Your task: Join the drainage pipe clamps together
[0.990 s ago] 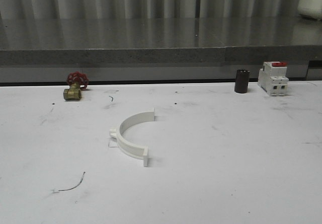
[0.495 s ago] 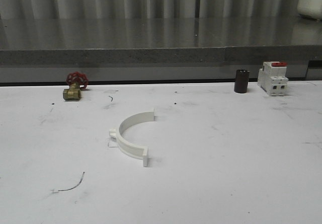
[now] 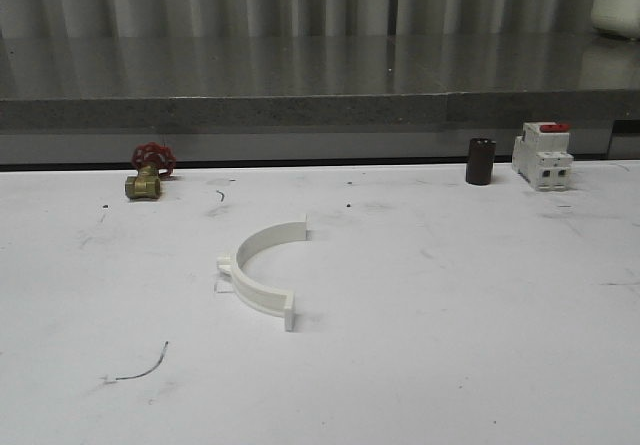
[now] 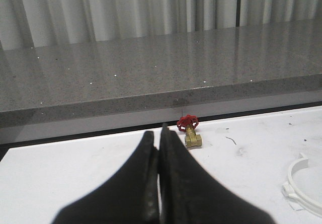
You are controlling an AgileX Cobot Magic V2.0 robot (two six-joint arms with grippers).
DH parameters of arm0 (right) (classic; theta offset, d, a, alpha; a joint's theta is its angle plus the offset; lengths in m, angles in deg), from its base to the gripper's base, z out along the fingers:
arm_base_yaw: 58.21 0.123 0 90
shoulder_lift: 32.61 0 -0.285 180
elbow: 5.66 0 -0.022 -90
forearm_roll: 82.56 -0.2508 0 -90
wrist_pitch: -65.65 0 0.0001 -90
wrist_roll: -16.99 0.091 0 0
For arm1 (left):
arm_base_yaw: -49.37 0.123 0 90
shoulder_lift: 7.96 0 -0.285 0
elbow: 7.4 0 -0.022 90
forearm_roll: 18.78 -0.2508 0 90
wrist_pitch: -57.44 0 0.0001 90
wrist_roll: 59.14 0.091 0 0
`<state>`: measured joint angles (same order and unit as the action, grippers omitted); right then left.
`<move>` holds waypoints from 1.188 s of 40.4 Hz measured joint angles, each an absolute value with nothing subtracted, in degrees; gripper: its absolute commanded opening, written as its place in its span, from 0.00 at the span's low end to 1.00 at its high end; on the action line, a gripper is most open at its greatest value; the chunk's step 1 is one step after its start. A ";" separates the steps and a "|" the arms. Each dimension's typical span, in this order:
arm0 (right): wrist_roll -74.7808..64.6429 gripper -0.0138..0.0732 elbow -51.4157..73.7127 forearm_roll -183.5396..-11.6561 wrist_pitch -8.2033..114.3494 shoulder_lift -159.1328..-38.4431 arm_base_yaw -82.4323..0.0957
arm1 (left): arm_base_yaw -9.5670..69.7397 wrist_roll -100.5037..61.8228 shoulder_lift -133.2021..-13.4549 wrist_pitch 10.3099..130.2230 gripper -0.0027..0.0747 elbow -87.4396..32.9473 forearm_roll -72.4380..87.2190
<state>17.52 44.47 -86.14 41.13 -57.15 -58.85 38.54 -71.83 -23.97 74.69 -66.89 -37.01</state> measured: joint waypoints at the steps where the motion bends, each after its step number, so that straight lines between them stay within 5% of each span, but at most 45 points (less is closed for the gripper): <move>1: 17.52 0.91 44.47 -86.14 41.13 -57.15 -58.85 | 38.54 -71.83 -23.97 74.69 0.01 -66.89 -37.01; 17: 17.52 0.91 42.98 -86.14 40.62 -58.70 -58.85 | 38.54 -71.83 -23.97 74.65 0.01 -66.89 -37.01; 38: 17.52 0.91 14.30 -79.44 20.96 -105.40 -58.85 | 38.54 -71.83 -23.97 74.56 0.01 -67.15 -37.01; 48: 18.65 0.91 5.51 -78.60 17.82 -120.49 -65.38 | 38.54 -71.83 -23.97 74.56 0.01 -67.15 -37.01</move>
